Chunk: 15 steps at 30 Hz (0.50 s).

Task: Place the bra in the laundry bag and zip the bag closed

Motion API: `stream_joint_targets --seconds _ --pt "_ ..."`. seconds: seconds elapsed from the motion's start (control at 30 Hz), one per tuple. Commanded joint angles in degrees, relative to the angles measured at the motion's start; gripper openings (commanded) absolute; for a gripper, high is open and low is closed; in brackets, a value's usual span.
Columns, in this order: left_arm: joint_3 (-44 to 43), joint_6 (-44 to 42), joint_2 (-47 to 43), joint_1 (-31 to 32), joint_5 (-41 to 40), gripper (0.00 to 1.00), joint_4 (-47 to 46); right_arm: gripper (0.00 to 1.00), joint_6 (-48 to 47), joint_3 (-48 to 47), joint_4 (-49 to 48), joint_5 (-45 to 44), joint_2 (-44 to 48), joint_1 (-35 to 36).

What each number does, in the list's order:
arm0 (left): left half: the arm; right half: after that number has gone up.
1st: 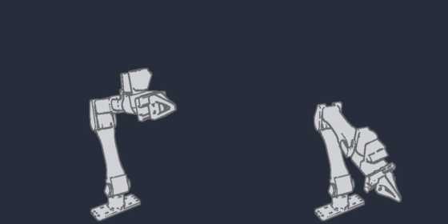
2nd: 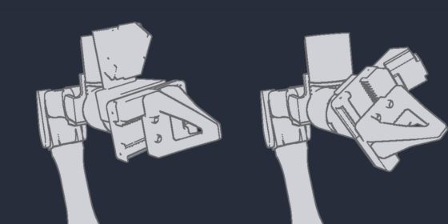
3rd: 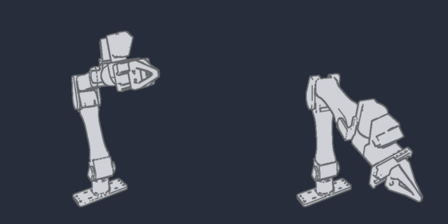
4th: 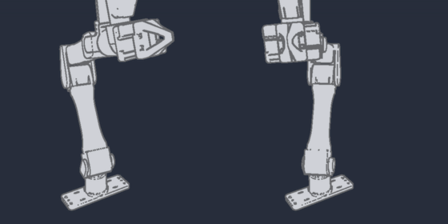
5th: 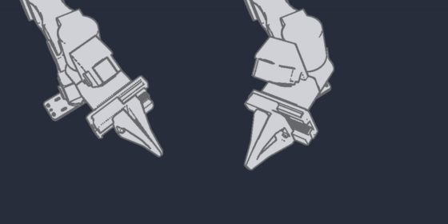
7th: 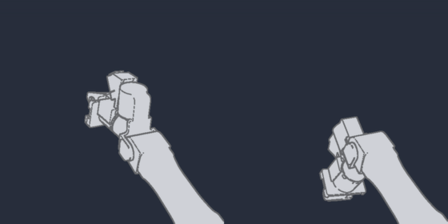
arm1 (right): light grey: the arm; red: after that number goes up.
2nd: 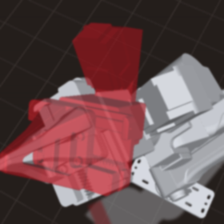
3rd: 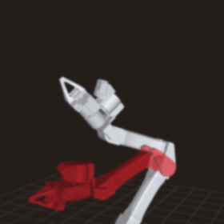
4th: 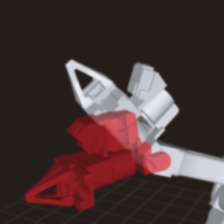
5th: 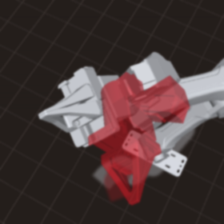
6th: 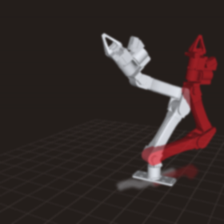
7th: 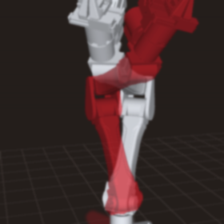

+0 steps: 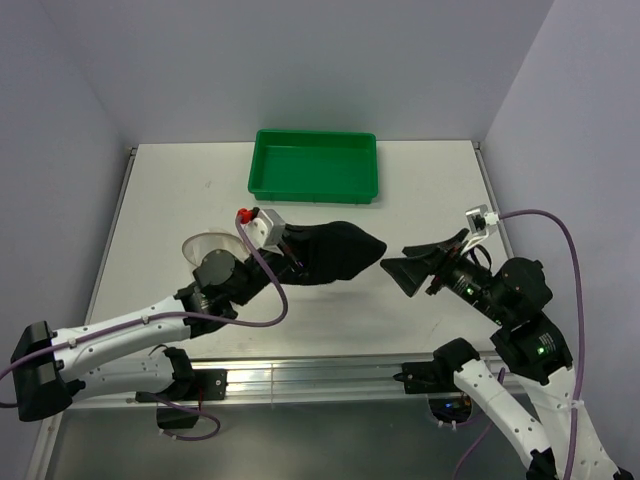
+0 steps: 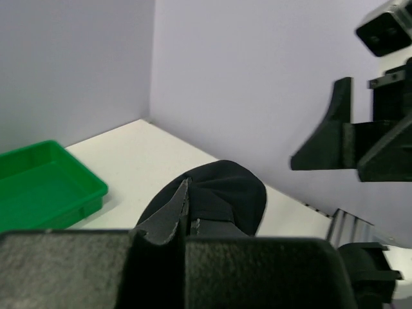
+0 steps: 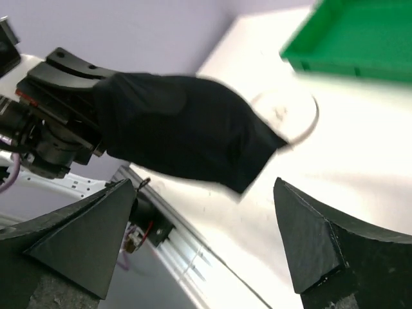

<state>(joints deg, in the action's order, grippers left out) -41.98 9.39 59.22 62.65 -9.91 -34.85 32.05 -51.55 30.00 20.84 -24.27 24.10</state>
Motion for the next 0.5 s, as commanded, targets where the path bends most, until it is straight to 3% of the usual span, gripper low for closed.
stream_joint_targets --seconds 0.0,0.3,0.47 --pt "-4.95 2.39 -2.36 -0.86 7.44 0.0 3.91 0.98 -5.68 1.89 -12.41 6.46 -2.61 -0.28" --pt "-6.98 8.8 -3.32 -1.74 11.83 0.0 9.71 1.0 -17.36 -1.71 -18.48 14.3 -8.33 -0.28" --pt "-6.98 11.09 -4.03 -2.71 14.74 0.0 11.12 1.0 -25.19 -6.18 -11.99 17.14 -8.96 1.03"
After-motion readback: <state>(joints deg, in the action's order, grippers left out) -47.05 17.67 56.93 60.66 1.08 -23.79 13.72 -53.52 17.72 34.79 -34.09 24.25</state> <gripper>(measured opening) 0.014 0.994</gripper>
